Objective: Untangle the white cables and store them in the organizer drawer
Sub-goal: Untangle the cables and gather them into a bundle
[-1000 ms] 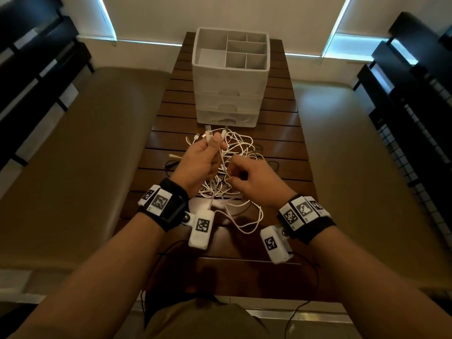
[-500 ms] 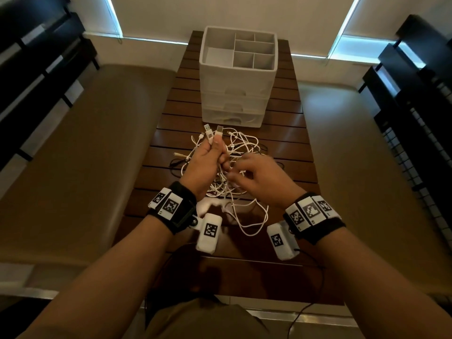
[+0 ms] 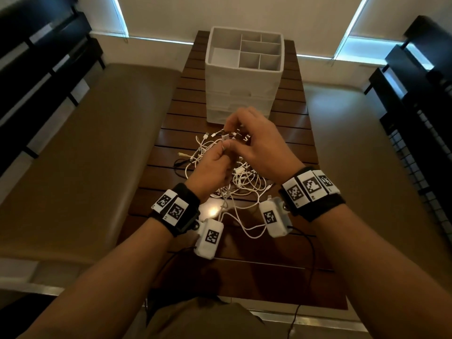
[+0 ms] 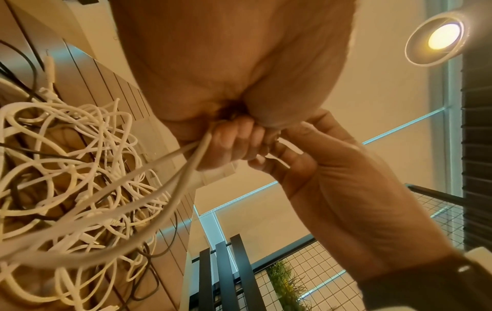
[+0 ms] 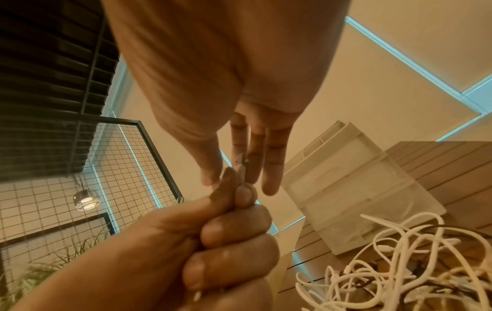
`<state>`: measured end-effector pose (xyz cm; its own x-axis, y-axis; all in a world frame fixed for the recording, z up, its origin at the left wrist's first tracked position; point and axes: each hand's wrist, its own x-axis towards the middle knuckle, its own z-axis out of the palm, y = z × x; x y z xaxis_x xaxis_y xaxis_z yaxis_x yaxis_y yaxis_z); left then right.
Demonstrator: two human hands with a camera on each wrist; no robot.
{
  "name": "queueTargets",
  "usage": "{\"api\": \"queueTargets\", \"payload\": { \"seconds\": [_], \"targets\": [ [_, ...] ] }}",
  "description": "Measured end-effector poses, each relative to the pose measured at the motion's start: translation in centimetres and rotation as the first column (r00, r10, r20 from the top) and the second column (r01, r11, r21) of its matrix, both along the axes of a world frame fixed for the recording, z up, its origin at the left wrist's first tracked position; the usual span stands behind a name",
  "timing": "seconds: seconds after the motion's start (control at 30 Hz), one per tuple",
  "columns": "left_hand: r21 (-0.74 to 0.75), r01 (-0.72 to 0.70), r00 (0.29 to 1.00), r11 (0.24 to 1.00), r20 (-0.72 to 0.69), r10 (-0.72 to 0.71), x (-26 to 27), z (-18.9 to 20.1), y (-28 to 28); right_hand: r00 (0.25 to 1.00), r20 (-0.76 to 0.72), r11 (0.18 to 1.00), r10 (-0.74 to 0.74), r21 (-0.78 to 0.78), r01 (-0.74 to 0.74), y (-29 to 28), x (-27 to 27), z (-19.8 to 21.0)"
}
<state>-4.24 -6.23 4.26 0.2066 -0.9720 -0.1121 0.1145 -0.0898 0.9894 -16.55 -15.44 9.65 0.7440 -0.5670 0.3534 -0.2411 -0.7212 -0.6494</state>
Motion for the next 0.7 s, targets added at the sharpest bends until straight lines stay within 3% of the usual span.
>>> {"api": "queueTargets", "payload": {
  "seconds": [0.4, 0.53, 0.6, 0.7],
  "targets": [
    [-0.045, 0.035, 0.999, 0.998, -0.006, -0.036, -0.3, 0.5, 0.7, 0.999, -0.035, 0.997, 0.014, 0.081, -0.011, -0.3, 0.1, 0.3],
    [-0.004, 0.019, 0.998, 1.0, -0.063, -0.019, -0.4, 0.5, 0.5, 0.997, 0.067, 0.986, -0.042, 0.162, 0.031, 0.1, 0.1, 0.1],
    [0.03, 0.022, 0.998, 0.999, -0.055, -0.02, -0.6, 0.7, 0.3, 1.0, 0.026, 0.981, -0.002, 0.196, -0.004, 0.7, 0.6, 0.0],
    [0.091, 0.029, 1.0, 0.995, -0.008, -0.028, -0.9, 0.7, 0.4, 0.989, -0.121, 0.992, 0.086, 0.106, -0.073, 1.5, 1.3, -0.1]
  ]
}}
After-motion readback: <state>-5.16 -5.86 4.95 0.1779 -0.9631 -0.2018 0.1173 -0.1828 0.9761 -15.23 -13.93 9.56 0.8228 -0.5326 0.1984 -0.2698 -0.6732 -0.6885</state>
